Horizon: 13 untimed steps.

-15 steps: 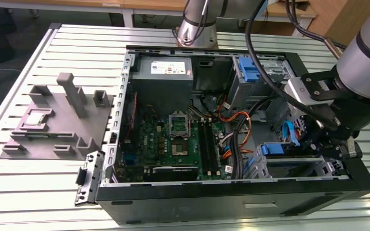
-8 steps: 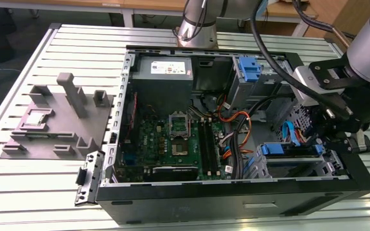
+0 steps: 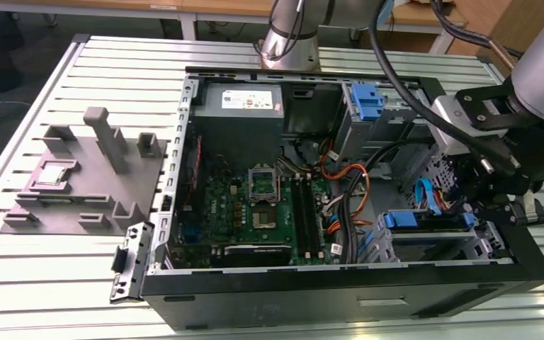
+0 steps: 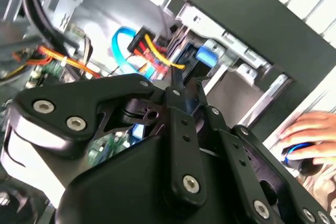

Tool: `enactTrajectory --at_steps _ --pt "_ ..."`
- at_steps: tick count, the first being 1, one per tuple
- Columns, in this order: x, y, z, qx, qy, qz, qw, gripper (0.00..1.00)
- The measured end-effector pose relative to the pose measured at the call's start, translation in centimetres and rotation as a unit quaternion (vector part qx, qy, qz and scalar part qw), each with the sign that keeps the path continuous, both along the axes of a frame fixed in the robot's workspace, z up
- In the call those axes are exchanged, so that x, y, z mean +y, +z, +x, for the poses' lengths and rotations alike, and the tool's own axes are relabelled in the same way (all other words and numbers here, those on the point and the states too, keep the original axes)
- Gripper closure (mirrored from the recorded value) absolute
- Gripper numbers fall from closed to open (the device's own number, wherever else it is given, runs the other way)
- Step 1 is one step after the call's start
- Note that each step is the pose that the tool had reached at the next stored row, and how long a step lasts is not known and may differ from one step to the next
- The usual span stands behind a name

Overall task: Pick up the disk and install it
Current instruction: 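Insert the second disk wire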

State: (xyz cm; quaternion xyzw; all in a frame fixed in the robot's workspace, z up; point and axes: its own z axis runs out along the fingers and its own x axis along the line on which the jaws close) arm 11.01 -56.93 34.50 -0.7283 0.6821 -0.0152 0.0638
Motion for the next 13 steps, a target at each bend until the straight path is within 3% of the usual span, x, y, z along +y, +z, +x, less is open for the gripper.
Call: enactTrajectory --at_steps 3,4,13 --pt "0.00 -0.05 0.10 0.0273 0.000 0.0001 0.9996 0.76" --pt "0.01 -0.05 0.10 0.0313 0.000 0.0002 0.9995 0.76" --pt "0.00 -0.07 0.67 0.0324 -0.002 0.0003 0.9995 0.76"
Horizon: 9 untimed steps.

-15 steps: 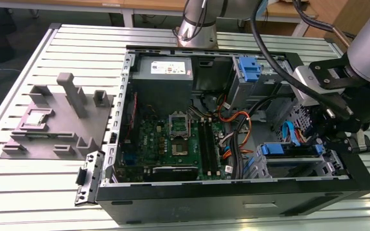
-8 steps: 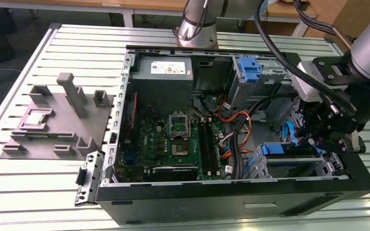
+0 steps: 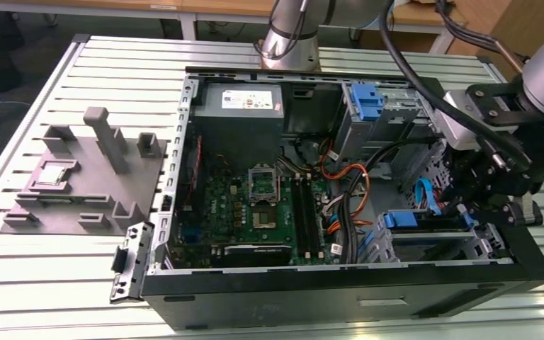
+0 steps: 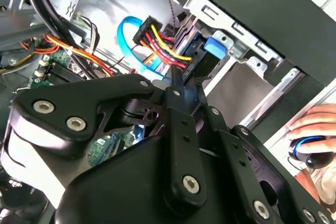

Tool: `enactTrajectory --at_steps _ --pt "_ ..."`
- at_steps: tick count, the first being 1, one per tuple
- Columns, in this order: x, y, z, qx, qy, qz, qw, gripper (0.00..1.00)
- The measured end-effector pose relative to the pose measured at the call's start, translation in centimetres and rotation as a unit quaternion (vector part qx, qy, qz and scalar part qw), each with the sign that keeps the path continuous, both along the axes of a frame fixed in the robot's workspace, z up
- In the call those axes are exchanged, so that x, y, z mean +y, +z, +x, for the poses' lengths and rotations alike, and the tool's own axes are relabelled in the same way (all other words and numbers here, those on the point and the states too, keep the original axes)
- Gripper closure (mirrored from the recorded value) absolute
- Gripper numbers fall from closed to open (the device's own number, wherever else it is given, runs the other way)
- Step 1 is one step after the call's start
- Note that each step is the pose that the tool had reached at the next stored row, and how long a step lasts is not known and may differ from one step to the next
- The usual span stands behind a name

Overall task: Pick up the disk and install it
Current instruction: 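Insert the second disk wire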

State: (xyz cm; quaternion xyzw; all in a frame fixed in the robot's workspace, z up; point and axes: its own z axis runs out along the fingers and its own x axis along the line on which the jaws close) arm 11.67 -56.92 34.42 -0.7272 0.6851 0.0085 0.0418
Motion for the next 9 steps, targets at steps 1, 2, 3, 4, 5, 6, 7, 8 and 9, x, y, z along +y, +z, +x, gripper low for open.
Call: enactTrajectory --at_steps 1,2,3,4,5,6,7,8,9 --pt "0.00 -0.01 0.14 0.0001 0.000 0.0001 1.0000 0.76" --pt "0.00 -0.01 0.28 0.0002 -0.001 0.0001 1.0000 0.76" --pt "0.00 -0.01 0.43 0.0003 -0.001 0.0001 1.0000 0.76" --pt "0.00 -0.02 0.59 0.0004 -0.001 0.0001 1.0000 0.76" --pt "0.00 -0.02 0.71 0.0006 -0.002 0.0001 1.0000 0.76" --pt "0.01 -0.02 0.82 0.0007 -0.002 0.0000 1.0000 0.76" --pt "0.01 -0.02 0.94 0.0009 -0.002 0.0001 1.0000 0.76" --pt "0.01 -0.02 1.02 0.0012 -0.002 0.0001 1.0000 0.76" --pt "0.01 -0.02 1.06 0.0013 -0.002 0.0001 1.0000 0.76"
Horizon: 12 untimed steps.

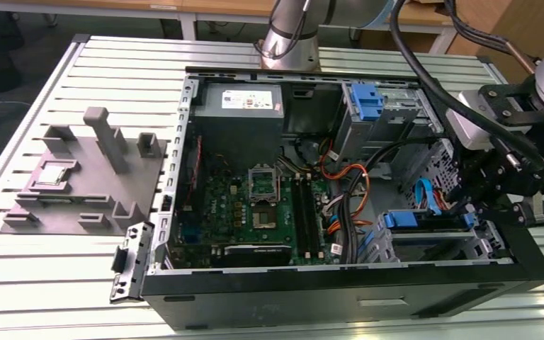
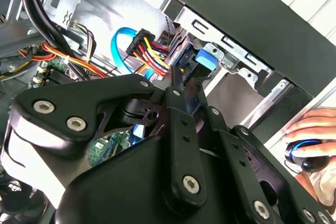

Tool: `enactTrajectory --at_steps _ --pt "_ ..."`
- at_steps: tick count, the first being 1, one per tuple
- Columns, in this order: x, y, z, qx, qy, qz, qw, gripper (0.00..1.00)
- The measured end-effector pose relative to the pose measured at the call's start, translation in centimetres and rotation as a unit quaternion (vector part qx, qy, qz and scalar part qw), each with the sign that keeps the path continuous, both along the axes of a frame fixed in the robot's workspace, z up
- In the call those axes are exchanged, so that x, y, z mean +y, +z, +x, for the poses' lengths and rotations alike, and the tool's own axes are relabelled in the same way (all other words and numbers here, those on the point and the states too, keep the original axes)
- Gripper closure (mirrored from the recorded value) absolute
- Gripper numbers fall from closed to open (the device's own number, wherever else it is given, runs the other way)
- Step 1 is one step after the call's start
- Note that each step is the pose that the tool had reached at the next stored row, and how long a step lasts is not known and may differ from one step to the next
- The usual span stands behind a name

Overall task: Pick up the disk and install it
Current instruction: 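Insert the second disk wire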

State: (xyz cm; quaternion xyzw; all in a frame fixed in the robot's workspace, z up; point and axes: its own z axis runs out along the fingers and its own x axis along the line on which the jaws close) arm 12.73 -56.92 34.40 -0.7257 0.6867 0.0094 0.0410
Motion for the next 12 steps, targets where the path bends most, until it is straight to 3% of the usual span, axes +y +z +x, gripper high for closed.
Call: enactTrajectory --at_steps 12 --pt "0.00 0.00 0.03 0.0000 0.000 0.0000 1.0000 0.76"
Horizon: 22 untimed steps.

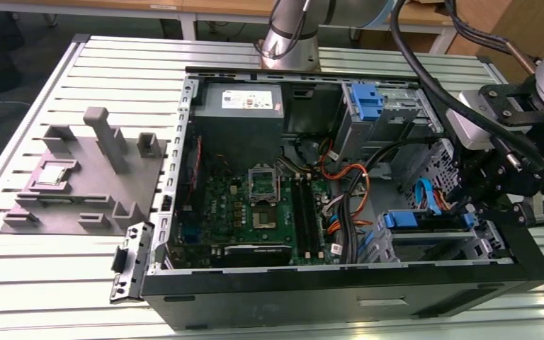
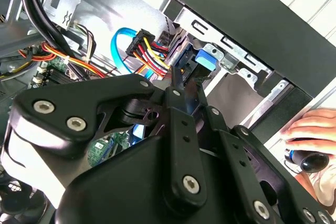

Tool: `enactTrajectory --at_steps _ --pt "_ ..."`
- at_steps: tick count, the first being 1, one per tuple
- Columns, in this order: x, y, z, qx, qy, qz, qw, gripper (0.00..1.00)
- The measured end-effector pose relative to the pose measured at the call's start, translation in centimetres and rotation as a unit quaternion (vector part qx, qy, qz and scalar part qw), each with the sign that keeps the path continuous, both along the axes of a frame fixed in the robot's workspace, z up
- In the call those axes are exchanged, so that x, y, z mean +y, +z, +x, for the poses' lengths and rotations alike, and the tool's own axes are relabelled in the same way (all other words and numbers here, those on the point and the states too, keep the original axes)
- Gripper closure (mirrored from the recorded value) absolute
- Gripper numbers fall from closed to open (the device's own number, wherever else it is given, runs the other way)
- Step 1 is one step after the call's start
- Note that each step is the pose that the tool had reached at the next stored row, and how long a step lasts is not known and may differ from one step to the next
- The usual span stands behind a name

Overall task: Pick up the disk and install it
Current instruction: 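Insert the second disk wire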

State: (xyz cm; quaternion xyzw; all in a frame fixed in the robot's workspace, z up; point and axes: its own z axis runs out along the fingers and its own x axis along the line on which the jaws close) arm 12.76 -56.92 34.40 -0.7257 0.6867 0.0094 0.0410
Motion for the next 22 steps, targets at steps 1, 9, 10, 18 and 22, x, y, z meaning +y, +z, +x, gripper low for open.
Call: enactTrajectory --at_steps 1,9,10,18,22 --pt "0.00 0.00 0.00 0.0000 0.000 0.0000 1.0000 0.76" --pt "0.00 0.00 0.01 0.0000 0.000 0.0000 1.0000 0.90" --pt "0.00 0.00 0.01 0.0000 0.000 0.0001 1.0000 0.90" --pt "0.00 -0.05 0.11 0.0347 0.000 0.0000 0.9994 0.90" --pt "0.00 -0.05 0.11 0.0383 0.000 0.0000 0.9993 0.90"
